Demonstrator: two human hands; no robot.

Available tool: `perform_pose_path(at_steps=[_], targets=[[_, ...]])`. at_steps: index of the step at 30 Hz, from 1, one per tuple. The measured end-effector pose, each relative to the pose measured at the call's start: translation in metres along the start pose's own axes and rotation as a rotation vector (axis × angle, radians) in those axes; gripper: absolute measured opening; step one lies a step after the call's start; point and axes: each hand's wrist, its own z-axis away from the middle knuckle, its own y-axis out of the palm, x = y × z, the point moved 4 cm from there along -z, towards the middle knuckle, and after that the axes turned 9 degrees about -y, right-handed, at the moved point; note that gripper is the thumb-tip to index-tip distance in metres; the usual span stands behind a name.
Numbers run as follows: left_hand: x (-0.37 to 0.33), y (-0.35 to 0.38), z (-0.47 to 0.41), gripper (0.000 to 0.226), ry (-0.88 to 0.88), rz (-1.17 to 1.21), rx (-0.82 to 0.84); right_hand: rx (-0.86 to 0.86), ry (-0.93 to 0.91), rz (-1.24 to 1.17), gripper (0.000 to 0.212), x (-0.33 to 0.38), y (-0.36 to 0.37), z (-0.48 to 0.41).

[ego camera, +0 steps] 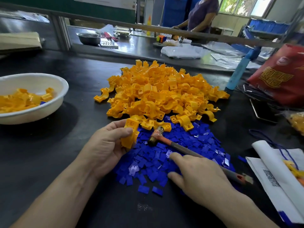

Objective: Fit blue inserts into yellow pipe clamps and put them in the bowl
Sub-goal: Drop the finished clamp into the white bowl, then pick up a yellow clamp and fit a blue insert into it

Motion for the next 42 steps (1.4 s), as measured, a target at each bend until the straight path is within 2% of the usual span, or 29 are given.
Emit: perform_pose_path(at_steps=[2, 4, 7, 12, 15, 20, 26, 29, 34, 42], targets=[[0.001, 0.001, 0.000, 0.041, -0.014, -0.013, -0.010, -0.015, -0.014, -0.008, 0.028, 0.001, -0.001, -0.012], [0.002, 0.001, -0.002, 0.043, -0.032, -0.020, -0.016, -0.022, -0.028, -0.011, 0.021, 0.001, -0.004, -0.021], [0.004, 0.003, -0.003, 0.044, -0.054, -0.034, 0.016, -0.088, -0.032, -0.026, 0.019, 0.000, -0.014, -0.031], [0.005, 0.006, -0.002, 0.031, -0.040, -0.090, 0.066, -0.312, -0.050, -0.109, 0.026, 0.003, -0.024, -0.041], [0.004, 0.006, -0.003, 0.031, -0.026, -0.092, 0.083, -0.416, -0.036, -0.278, 0.022, 0.001, -0.014, -0.040], [0.006, 0.007, -0.003, 0.029, 0.002, -0.112, 0.114, -0.544, -0.002, -0.538, 0.002, -0.010, -0.006, -0.037], [0.010, 0.008, -0.001, 0.033, 0.089, -0.238, 0.026, -0.563, -0.053, -0.922, 0.020, -0.008, -0.009, -0.034], [0.013, 0.009, 0.001, 0.039, 0.111, -0.298, 0.024, -0.544, -0.075, -1.111, 0.021, 0.000, -0.011, -0.034], [0.017, 0.016, 0.004, 0.037, 0.087, -0.336, 0.145, -0.636, -0.045, -0.973, 0.017, 0.008, -0.014, -0.034], [0.024, 0.015, 0.001, 0.034, 0.110, -0.446, 0.166, -0.804, -0.151, -0.749, 0.009, 0.016, -0.020, -0.031]])
